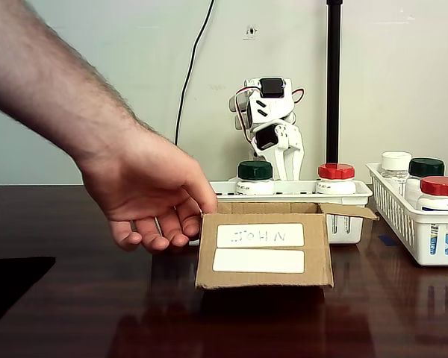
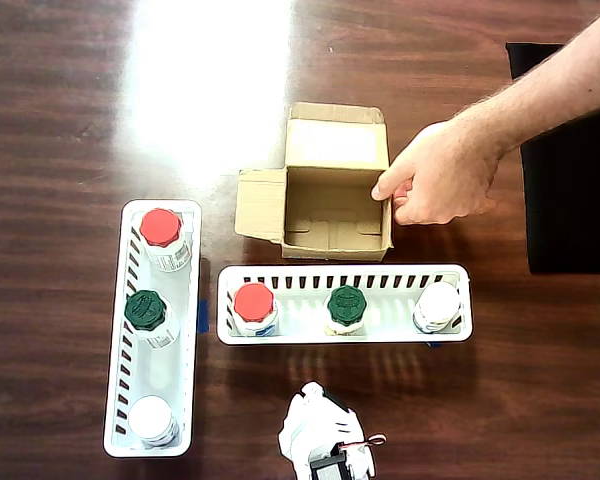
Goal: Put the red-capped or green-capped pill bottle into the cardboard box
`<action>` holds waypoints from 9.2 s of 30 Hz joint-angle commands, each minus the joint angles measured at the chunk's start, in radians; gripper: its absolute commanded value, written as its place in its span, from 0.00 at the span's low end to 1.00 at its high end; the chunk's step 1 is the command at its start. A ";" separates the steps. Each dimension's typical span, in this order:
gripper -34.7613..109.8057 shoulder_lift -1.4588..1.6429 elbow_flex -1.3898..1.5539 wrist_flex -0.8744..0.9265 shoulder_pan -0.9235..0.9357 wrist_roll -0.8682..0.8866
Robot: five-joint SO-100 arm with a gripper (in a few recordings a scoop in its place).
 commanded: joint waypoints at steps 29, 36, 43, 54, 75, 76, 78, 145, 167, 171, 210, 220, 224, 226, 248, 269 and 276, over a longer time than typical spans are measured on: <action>0.26 -0.006 -0.420 0.198 0.101 0.928; 0.45 -0.442 -0.759 0.115 -0.063 0.799; 0.68 -0.844 -1.072 -0.037 -0.170 0.753; 0.73 -1.285 -1.420 -0.285 -0.310 0.732; 0.73 -1.809 -1.575 -0.667 -0.353 0.758; 0.73 -1.839 -1.600 -0.673 -0.353 0.758; 0.73 -1.902 -1.649 -0.687 -0.345 0.765; 0.25 -2.146 -2.784 0.324 -0.158 0.664; 0.25 -2.635 -3.355 0.446 0.186 0.798; 0.25 -2.669 -3.355 0.439 0.212 0.831; 0.19 -2.112 -2.724 0.459 0.137 0.785; 0.24 -1.491 -2.025 0.453 0.080 0.793; 0.24 -1.267 -1.744 0.425 0.051 0.795; 0.24 -1.147 -1.589 0.396 0.038 0.807; 0.24 -0.367 -0.537 0.041 -0.009 0.864; 0.24 0.086 -0.043 0.018 -0.069 0.845; 0.24 0.066 0.000 0.011 -0.150 0.746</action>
